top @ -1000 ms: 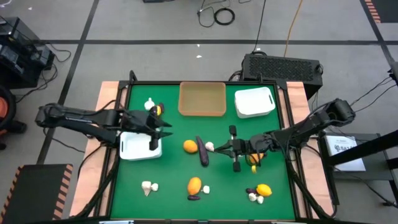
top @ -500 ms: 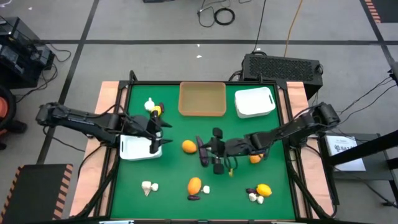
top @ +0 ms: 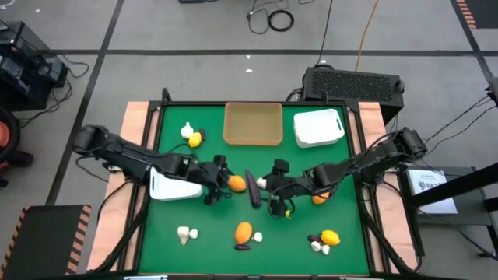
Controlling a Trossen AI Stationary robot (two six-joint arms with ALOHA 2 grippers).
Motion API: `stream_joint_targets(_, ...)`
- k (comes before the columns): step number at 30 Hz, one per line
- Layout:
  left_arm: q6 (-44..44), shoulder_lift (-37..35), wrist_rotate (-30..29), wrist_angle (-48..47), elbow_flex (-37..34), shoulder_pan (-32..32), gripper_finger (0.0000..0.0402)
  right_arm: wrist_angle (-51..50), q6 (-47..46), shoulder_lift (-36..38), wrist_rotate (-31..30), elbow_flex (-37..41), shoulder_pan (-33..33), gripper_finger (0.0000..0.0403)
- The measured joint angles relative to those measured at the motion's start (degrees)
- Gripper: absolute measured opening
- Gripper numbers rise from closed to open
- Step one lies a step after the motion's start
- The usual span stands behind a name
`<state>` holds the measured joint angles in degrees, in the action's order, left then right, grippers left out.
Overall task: Sort produce into baskets
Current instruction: Put the lemon into the yellow bin
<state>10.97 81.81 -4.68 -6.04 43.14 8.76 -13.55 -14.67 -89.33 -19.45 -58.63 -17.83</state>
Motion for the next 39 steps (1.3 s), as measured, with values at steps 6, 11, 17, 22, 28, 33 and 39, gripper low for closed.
stream_joint_targets(6,3.98,8.51,1.73,-2.42,7.1,-2.1,0.0341,-3.86,-2.15,0.06,-7.66,-0.02,-3.06,0.0341)
stream_joint_targets(11,6.44,12.54,2.16,-5.91,10.89,-3.41,0.0341,-5.87,-2.2,0.06,-9.57,0.02,-4.41,0.0341)
stream_joint_targets(17,7.67,14.99,4.19,-8.29,11.99,-4.84,0.0341,-5.67,-2.44,0.06,-9.72,-0.02,-4.41,0.0341)
stream_joint_targets(22,7.88,15.86,4.71,-9.52,12.07,-5.17,0.0341,-5.67,-3.19,0.06,-10.33,0.0,-4.41,0.0341)
stream_joint_targets(28,7.55,17.46,4.77,-9.92,12.04,-5.32,0.0341,-0.72,-2.24,-0.22,-11.03,3.44,-4.28,0.0341)
stream_joint_targets(33,7.43,18.02,4.76,-9.95,11.97,-5.29,0.0341,8.67,0.52,-0.27,-10.62,7.64,-3.17,0.033)
stream_joint_targets(39,7.36,18.05,4.25,-9.45,11.97,-5.32,0.0334,8.92,0.76,-0.27,-10.49,7.85,-1.91,0.0299)
